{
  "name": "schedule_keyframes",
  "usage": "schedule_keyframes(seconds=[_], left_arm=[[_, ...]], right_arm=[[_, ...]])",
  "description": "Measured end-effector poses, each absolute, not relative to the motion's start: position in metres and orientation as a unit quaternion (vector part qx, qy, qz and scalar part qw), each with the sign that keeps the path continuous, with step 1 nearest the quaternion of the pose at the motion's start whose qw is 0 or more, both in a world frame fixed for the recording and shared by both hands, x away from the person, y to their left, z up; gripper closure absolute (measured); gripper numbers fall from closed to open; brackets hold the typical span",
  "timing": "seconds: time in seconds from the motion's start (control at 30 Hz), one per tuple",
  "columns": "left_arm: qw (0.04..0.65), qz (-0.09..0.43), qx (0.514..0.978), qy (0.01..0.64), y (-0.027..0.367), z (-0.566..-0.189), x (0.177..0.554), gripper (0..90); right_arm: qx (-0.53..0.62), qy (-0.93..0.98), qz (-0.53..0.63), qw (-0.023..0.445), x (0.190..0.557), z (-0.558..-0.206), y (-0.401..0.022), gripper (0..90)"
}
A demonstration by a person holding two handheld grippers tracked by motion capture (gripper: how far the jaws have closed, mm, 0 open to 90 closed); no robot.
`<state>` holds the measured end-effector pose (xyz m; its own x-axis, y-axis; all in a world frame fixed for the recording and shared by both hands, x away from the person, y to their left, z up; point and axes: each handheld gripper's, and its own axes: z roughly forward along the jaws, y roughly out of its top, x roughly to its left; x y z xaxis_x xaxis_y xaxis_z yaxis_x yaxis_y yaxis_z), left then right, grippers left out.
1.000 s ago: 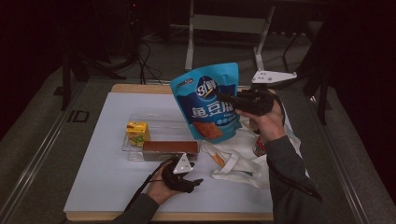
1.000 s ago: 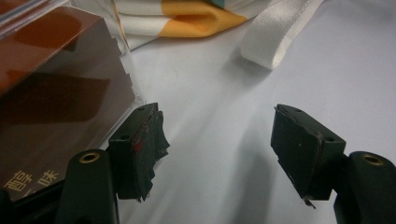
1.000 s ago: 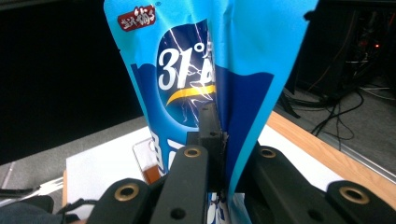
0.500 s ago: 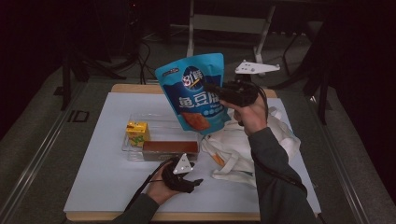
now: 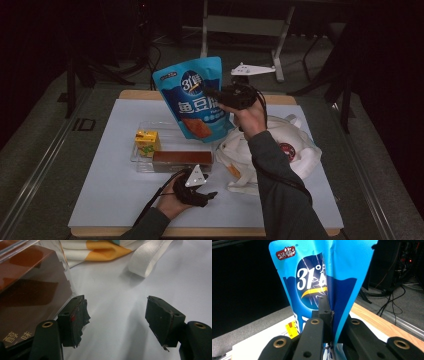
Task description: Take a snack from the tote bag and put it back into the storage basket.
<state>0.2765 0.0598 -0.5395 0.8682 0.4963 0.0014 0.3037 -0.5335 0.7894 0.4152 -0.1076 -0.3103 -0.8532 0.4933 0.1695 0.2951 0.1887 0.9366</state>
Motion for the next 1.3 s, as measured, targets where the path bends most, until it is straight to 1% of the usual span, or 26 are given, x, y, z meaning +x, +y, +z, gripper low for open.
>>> schedule_keyframes(seconds=[0.47, 1.0, 1.3], left_arm=[[0.424, 0.112, 0.869, 0.229, 0.061, -0.539, 0.277, 32.9], [0.425, 0.111, 0.869, 0.228, 0.061, -0.539, 0.277, 32.9], [0.427, 0.112, 0.867, 0.229, 0.061, -0.539, 0.276, 32.9]], right_arm=[[0.279, 0.764, 0.578, 0.07, 0.435, -0.33, -0.08, 88.7], [0.294, 0.764, 0.571, 0.06, 0.446, -0.348, -0.055, 88.7], [0.313, 0.766, 0.56, 0.05, 0.456, -0.363, -0.04, 88.7]])
